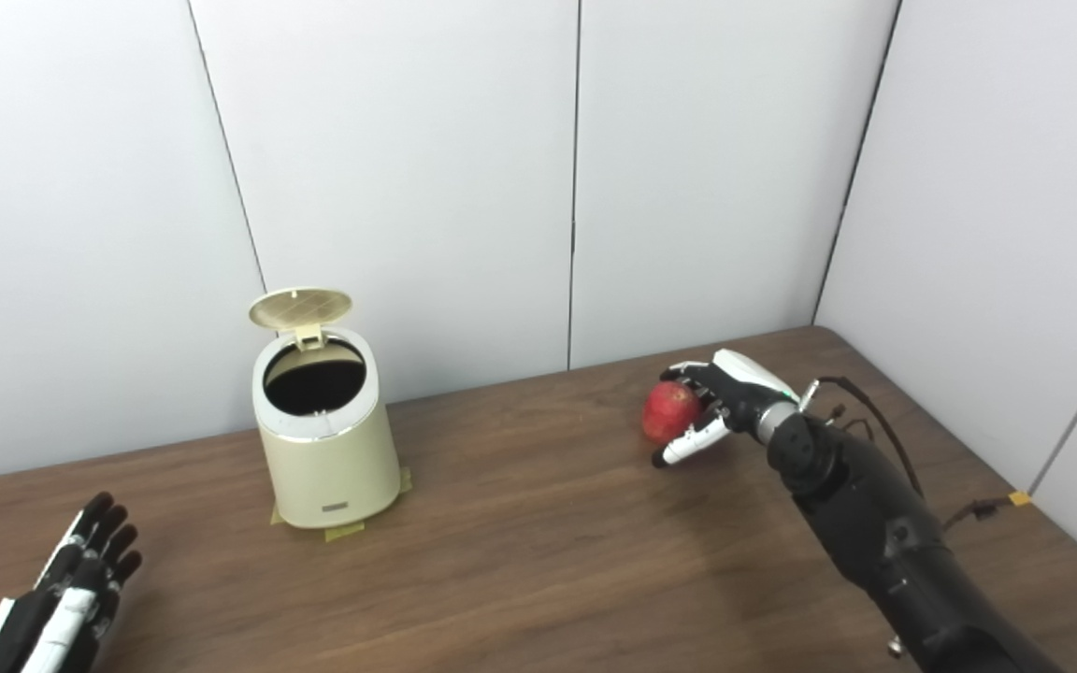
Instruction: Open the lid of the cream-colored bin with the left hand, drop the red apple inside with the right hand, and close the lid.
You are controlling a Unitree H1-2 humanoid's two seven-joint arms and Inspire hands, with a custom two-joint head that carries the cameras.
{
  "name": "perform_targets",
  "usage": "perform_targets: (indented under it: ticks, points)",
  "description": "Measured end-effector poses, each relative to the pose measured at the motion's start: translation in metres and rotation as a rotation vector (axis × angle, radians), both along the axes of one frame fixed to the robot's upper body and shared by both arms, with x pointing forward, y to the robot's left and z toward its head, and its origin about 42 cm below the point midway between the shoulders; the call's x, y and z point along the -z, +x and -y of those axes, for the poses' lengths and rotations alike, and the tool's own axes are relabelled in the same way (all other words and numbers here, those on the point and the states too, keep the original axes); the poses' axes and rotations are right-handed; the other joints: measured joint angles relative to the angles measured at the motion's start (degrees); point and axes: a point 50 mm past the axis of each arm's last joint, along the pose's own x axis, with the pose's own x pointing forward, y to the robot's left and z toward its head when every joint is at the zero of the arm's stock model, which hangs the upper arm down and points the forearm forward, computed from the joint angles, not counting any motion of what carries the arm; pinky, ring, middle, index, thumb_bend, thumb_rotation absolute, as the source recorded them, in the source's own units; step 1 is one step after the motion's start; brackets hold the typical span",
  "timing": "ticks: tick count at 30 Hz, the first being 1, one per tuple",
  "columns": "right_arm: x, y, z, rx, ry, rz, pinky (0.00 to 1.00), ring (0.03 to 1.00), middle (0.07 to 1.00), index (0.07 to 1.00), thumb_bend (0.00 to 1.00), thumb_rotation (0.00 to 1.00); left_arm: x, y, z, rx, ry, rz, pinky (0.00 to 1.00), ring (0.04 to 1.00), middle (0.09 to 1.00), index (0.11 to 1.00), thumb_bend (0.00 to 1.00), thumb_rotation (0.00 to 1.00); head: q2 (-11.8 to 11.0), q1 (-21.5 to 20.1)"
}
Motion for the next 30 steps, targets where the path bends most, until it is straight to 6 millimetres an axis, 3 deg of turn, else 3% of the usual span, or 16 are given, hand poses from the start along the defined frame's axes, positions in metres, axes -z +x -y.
perform_targets:
  ticks: [4,12,20,26,30]
  points:
    - [0.006,0.002,-0.013,-0.007,0.017,0.025,0.31,0.364,0.434,0.517,0.53,0.0,0.0,0.0,0.0,0.005,-0.007,-0.001,1.0,1.0,1.0,1.0,0.85,0.59,0.26,0.18]
    - [0.012,0.0,-0.019,0.006,-0.005,0.089,0.31,0.36,0.427,0.525,0.52,0.0,0.0,0.0,0.0,0.004,0.004,-0.004,1.0,1.0,1.0,1.0,0.89,0.61,0.35,0.26]
    - [0.017,-0.007,-0.023,-0.011,-0.019,0.183,0.4,0.418,0.478,0.508,0.52,0.0,0.001,0.0,0.001,0.006,0.025,-0.006,1.0,1.0,1.0,1.0,0.88,0.6,0.44,0.44]
    - [0.006,-0.004,-0.036,-0.007,0.042,0.283,0.34,0.392,0.476,0.533,0.52,0.0,0.002,-0.001,0.001,0.008,0.025,-0.009,1.0,1.0,1.0,1.0,0.84,0.6,0.09,1.4]
    - [-0.019,0.0,-0.054,-0.053,0.088,0.361,0.32,0.383,0.472,0.552,0.51,0.0,0.002,-0.001,0.001,0.008,0.031,-0.01,1.0,1.0,1.0,1.0,0.89,0.62,-0.18,2.46]
